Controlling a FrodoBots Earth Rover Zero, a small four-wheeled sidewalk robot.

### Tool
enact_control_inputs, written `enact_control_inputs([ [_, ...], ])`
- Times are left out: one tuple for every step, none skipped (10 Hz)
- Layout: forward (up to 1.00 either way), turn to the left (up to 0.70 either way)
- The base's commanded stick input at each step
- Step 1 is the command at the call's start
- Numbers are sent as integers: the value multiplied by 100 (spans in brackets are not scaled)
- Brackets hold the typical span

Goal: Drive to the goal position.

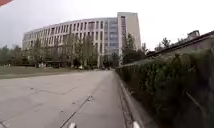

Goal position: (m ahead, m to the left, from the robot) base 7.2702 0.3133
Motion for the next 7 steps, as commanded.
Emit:
enact_control_inputs([
  [45, 0],
  [45, 0],
  [45, 0],
  [45, 0],
  [45, 0],
  [45, 0],
  [45, 0],
])
